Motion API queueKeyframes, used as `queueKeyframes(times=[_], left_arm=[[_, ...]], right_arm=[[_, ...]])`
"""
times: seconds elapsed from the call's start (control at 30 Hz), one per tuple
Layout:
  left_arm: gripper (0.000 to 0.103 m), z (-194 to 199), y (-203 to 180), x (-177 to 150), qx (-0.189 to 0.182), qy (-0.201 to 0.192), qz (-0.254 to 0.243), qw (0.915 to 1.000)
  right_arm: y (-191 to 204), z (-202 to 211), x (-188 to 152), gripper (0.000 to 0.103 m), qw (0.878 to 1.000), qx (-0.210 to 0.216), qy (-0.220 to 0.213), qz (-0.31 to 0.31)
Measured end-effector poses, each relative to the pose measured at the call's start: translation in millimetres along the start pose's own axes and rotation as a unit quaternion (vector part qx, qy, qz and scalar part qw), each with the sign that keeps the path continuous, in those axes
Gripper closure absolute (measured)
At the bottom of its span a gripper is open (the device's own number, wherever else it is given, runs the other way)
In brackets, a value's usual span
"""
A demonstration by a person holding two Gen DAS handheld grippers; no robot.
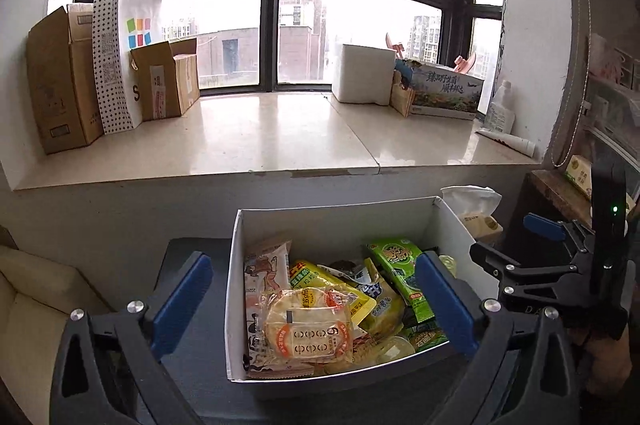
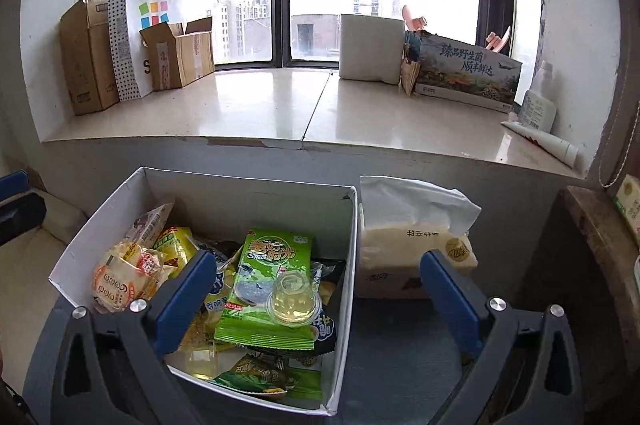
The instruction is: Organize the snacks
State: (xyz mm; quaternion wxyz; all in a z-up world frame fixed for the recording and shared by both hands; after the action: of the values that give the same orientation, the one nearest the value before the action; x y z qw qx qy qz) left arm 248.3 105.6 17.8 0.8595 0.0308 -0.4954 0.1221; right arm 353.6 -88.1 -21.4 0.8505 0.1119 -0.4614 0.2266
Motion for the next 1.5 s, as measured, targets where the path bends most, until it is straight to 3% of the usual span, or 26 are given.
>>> queueKeyframes(times=[0.07,0.17,0.27,0.43,0.47,0.57,0.67,0.77,0.9,1.13,1.5], left_arm=[[0.000,13,-1,-2,-0.001,-0.004,0.003,1.0000],[0.000,31,-3,-2,0.031,-0.007,-0.003,0.9995],[0.000,60,-7,-5,0.053,-0.040,-0.021,0.9976],[0.000,125,-7,-15,0.056,-0.091,0.011,0.9941],[0.000,133,-8,-20,0.051,-0.083,0.017,0.9951],[0.000,143,-16,-38,0.055,-0.005,0.012,0.9984],[0.000,168,-24,-60,0.045,-0.005,0.008,0.9990],[0.000,188,-29,-75,0.042,-0.002,0.007,0.9991],[0.000,206,-31,-92,0.012,0.014,0.019,0.9996],[0.000,213,-21,-97,0.023,0.018,0.036,0.9989],[0.000,212,-20,-94,0.030,0.018,0.035,0.9988]], right_arm=[[3,16,1,0.000,1.000,-0.004,-0.023,0.008],[12,41,-2,0.000,0.999,0.007,-0.047,0.015],[20,68,-6,0.000,0.998,0.018,-0.054,0.015],[28,134,-17,0.000,0.992,-0.050,-0.112,0.018],[28,147,-20,0.000,0.992,-0.043,-0.118,0.012],[28,178,-30,0.000,0.996,0.031,-0.086,-0.009],[33,208,-48,0.000,0.995,0.066,-0.074,-0.013],[37,230,-65,0.000,0.996,0.050,-0.071,-0.018],[45,243,-80,0.000,0.996,0.069,-0.051,-0.017],[47,240,-84,0.000,0.997,0.065,-0.034,-0.023],[48,244,-86,0.000,0.998,0.049,-0.043,-0.019]])
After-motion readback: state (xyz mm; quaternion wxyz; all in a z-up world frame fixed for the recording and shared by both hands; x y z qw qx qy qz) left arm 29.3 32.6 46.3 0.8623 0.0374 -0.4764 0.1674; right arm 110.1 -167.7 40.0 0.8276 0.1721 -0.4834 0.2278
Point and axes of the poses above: each gripper's, at about its wrist camera, not at the fingertips, and z roughly against the way its jaws point, y to its left, x to its top, the point moved 1 cm from there along -z, roughly the way its jaws point, and after that the axes turned 3 degrees about -y, right-handed, at the moved point
